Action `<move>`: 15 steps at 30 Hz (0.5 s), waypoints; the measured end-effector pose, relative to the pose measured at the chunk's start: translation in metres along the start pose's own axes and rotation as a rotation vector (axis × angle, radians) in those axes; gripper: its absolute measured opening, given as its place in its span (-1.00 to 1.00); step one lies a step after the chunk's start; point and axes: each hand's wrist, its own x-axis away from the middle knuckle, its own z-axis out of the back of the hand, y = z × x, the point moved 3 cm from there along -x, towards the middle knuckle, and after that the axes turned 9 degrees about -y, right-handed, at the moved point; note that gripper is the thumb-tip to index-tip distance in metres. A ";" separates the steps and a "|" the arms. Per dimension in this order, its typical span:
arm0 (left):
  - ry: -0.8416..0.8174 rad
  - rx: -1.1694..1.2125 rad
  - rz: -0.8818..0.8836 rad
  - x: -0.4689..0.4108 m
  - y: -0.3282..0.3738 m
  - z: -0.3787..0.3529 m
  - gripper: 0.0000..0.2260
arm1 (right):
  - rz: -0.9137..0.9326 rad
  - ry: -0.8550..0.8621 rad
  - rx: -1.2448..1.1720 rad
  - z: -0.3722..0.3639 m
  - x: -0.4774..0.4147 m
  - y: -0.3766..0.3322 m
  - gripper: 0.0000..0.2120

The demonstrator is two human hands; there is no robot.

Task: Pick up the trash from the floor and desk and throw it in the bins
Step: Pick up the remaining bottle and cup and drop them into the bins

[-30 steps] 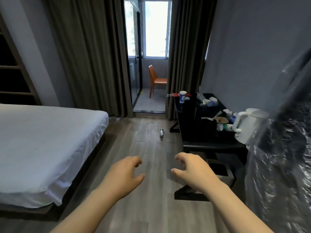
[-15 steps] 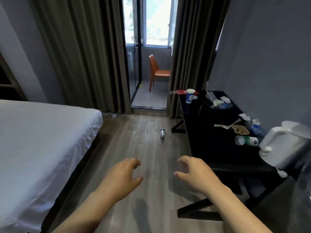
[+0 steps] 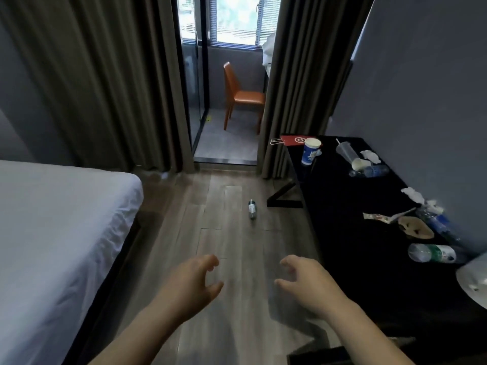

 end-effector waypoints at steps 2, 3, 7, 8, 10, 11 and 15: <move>-0.014 0.002 -0.003 -0.035 -0.008 0.007 -0.64 | -0.017 -0.006 -0.008 0.005 -0.034 0.002 -0.54; -0.019 0.002 -0.004 -0.053 -0.011 0.010 -0.63 | -0.024 -0.009 -0.013 0.008 -0.052 0.004 -0.54; -0.052 0.003 0.016 -0.126 -0.022 0.017 -0.63 | -0.044 -0.039 -0.027 0.022 -0.130 0.016 -0.54; -0.064 0.000 0.023 -0.145 -0.024 0.019 -0.62 | -0.049 -0.040 -0.035 0.028 -0.150 0.019 -0.55; -0.077 -0.006 0.039 -0.185 -0.027 0.028 -0.62 | -0.058 -0.043 -0.055 0.044 -0.189 0.028 -0.55; -0.086 -0.006 0.050 -0.204 -0.028 0.034 -0.61 | -0.067 -0.050 -0.067 0.052 -0.207 0.033 -0.55; -0.089 -0.023 0.055 -0.279 -0.026 0.053 -0.61 | -0.083 -0.065 -0.088 0.083 -0.274 0.048 -0.55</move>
